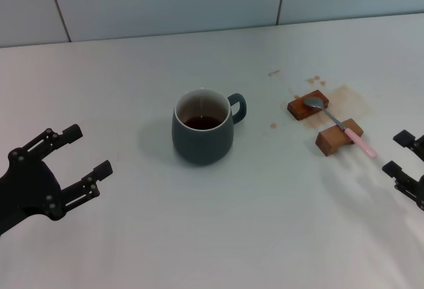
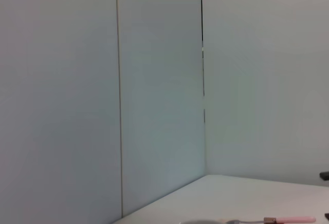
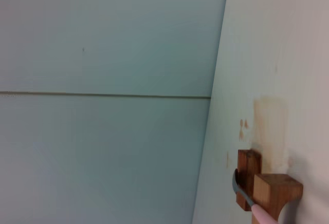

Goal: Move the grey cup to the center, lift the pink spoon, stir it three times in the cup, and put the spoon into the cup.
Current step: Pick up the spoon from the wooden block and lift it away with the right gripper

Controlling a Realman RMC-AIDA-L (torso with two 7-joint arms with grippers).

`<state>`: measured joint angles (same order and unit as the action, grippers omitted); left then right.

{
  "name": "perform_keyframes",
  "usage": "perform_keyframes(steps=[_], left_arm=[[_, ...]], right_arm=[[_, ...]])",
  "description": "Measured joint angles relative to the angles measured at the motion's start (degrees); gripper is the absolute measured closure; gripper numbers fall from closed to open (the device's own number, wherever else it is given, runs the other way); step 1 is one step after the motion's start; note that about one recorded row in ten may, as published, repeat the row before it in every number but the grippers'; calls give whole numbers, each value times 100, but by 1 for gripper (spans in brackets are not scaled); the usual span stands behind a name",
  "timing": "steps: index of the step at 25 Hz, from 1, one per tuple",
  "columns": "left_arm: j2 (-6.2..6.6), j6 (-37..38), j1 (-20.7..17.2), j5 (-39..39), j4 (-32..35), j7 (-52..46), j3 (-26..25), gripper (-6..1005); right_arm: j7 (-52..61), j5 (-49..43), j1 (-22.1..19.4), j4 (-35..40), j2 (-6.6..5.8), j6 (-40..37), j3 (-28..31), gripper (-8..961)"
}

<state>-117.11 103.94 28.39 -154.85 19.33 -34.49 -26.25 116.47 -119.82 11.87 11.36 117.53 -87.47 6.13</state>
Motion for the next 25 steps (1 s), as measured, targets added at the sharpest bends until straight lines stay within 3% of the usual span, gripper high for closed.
perform_keyframes(steps=[9,25], left_arm=[[-16,64,-36,112,0,-4,-8,206],[-43,140,-71,274,0,-6,-5,206]], right_arm=[[186,-7,256,-20,-49,445,-354,272],[215,-6,581,-29,-11,784,-367,283]])
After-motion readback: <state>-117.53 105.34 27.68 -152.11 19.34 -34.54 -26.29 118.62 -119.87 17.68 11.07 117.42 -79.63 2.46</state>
